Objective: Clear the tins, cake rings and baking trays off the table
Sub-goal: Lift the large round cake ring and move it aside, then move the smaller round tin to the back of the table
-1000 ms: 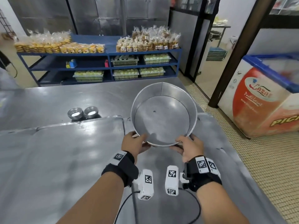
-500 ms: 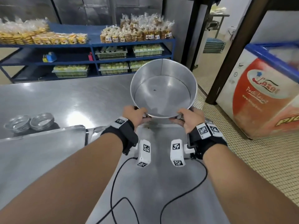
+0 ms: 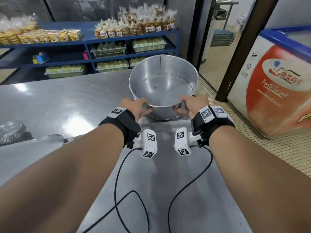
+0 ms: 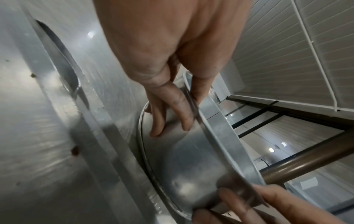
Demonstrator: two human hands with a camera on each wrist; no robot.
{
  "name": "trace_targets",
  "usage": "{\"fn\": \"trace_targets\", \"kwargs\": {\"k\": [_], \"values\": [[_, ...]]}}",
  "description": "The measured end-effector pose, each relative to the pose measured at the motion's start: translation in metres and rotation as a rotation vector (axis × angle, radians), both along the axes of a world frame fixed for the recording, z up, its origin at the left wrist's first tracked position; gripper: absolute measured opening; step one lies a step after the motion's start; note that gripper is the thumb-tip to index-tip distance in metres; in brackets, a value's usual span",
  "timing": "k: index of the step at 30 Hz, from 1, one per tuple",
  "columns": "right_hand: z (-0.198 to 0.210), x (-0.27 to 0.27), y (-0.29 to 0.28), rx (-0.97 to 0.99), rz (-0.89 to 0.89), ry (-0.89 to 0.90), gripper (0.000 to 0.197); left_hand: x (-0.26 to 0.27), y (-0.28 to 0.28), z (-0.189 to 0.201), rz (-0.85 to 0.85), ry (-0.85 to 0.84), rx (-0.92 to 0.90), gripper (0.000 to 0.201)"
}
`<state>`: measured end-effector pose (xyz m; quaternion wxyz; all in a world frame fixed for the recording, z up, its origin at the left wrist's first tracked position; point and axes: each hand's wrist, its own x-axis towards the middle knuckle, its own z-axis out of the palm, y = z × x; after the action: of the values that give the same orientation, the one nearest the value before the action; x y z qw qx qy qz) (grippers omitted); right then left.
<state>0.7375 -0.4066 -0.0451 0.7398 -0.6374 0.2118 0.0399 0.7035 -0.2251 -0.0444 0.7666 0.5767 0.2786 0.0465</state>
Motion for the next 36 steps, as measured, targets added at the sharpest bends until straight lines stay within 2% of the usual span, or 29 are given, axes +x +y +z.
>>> {"fn": "trace_targets", "kwargs": {"k": [2, 6, 10, 13, 16, 17, 20, 23, 26, 30, 33, 36], "values": [[-0.005, 0.008, -0.002, 0.008, 0.046, 0.050, 0.040, 0.004, -0.001, -0.003, 0.019, -0.002, -0.005, 0.013], [-0.002, 0.010, -0.004, 0.039, 0.042, 0.045, 0.015, 0.013, -0.008, -0.001, 0.012, 0.011, 0.028, 0.023], [-0.001, 0.004, -0.001, 0.075, -0.004, 0.005, 0.021, 0.015, -0.014, 0.007, -0.027, 0.045, 0.022, 0.030], [0.000, -0.005, 0.000, -0.033, 0.065, 0.037, 0.022, 0.011, -0.012, 0.008, -0.084, 0.057, 0.087, 0.024], [0.017, -0.027, -0.004, -0.101, 0.141, 0.083, 0.026, 0.003, -0.009, 0.013, -0.225, 0.105, 0.269, 0.010], [0.025, -0.034, -0.006, -0.127, 0.154, 0.093, 0.031, -0.002, -0.009, 0.018, -0.264, 0.121, 0.319, 0.011], [0.049, -0.057, -0.012, -0.295, 0.195, 0.086, 0.041, -0.022, -0.014, 0.040, -0.369, 0.150, 0.454, 0.022], [0.080, -0.086, -0.013, -0.506, 0.236, 0.044, 0.027, -0.050, -0.019, 0.066, -0.463, 0.137, 0.599, 0.033], [0.114, -0.127, -0.011, -0.751, 0.281, 0.020, 0.014, -0.092, -0.027, 0.100, -0.596, 0.139, 0.757, 0.027], [0.153, -0.184, -0.008, -1.083, 0.378, 0.021, 0.033, -0.144, -0.034, 0.135, -0.841, 0.079, 1.221, 0.029], [0.178, -0.241, -0.008, -1.227, 0.463, 0.027, 0.023, -0.190, -0.036, 0.160, -0.925, 0.011, 1.385, 0.028], [0.195, -0.302, -0.013, -1.333, 0.509, 0.036, 0.046, -0.242, -0.041, 0.181, -1.001, -0.022, 1.482, 0.036]]}}
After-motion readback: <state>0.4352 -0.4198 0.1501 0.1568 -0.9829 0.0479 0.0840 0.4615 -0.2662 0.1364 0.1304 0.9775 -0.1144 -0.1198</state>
